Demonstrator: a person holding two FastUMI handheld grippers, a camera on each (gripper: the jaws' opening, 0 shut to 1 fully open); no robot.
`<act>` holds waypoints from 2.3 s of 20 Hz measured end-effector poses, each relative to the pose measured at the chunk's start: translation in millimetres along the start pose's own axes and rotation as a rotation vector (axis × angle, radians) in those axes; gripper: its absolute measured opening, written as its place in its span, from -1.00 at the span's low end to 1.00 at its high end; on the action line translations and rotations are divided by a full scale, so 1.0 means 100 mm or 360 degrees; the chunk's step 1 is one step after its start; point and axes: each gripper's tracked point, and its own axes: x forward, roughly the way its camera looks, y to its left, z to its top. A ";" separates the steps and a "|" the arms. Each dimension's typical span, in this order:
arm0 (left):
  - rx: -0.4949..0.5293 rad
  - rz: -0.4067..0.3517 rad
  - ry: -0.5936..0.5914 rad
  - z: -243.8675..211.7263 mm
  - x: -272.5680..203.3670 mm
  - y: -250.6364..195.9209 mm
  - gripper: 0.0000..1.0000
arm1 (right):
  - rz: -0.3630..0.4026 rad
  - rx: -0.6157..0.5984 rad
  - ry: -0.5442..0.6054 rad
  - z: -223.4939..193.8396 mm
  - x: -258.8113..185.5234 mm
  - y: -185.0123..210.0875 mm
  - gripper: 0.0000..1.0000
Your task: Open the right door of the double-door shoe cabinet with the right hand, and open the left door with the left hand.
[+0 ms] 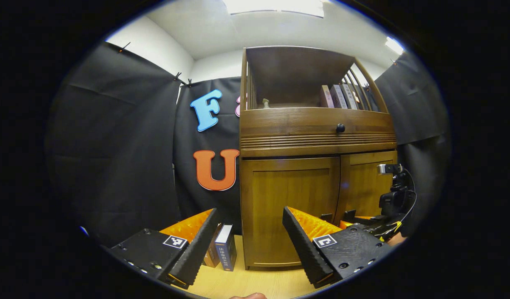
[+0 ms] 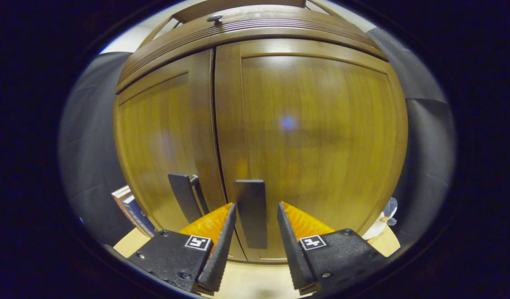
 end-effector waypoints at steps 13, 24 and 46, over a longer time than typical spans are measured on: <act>0.0019 -0.0036 0.0001 0.04 -0.16 -0.09 0.88 | -0.0048 -0.0007 -0.0015 -0.05 0.06 0.03 -0.44; 0.0034 -0.0078 -0.0009 0.09 -0.29 -0.24 0.88 | 0.0050 -0.0004 -0.0027 -0.12 -0.24 0.01 -0.51; 0.0041 -0.0206 0.0005 0.09 -0.39 -0.85 0.89 | 0.0160 0.0004 -0.0009 -0.38 -1.19 -0.28 -0.51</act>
